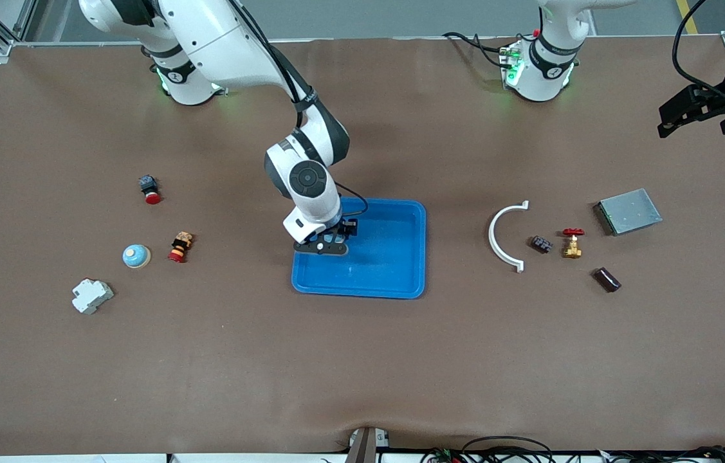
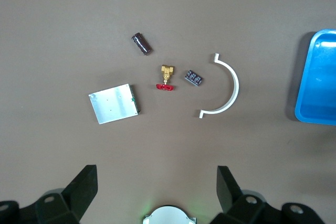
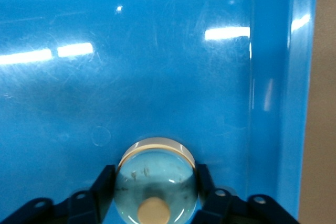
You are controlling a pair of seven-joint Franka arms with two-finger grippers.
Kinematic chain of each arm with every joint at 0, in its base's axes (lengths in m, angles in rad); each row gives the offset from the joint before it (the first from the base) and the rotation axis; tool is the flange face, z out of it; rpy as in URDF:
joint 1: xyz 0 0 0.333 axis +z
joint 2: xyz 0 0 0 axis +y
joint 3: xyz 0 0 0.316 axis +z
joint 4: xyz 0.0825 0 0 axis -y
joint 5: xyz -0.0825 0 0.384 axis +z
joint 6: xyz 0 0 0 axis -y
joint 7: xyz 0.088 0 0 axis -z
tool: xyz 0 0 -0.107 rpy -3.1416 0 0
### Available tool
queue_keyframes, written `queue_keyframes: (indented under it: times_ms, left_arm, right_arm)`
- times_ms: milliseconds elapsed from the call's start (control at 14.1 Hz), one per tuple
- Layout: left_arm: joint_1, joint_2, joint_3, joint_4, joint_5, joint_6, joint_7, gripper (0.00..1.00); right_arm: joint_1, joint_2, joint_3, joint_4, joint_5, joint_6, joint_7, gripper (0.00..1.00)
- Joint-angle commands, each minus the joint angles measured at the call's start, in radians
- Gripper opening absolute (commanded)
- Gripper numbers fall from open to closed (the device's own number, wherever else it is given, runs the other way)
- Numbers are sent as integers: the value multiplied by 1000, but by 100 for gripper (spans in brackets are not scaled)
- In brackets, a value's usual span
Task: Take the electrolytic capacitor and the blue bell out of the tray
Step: 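Lower the right gripper onto the blue bell in the tray and grasp it, then lift the bell out of the tray with the right gripper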
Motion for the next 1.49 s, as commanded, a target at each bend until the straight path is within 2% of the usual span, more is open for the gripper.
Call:
queue_keyframes:
  times_ms: [0,283,708,921,1204,1416]
  left_arm:
    - [5,-5,0,-3,-22,3,3,100]
    - [4,-4,0,-3,-22,3,3,100]
    - [4,-4,0,-3,-22,3,3,100]
    - [2,-4,0,-3,-22,3,3,100]
    - [2,-1,0,-3,-22,3,1,100]
    - [2,1,0,-3,-22,3,3,100]
  right_arm:
    - [15,14,-12,21,20,-6,7,7]
    - [-4,-33,-14,15,20,-66,-5,2]
    - [-175,-284,-20,-3,18,-420,-258,1]
    - [-316,-386,-20,-77,15,-443,-452,1]
    - [-488,-391,-21,-109,4,-440,-731,1]
    - [-519,-379,-23,-114,-34,-390,-749,1]
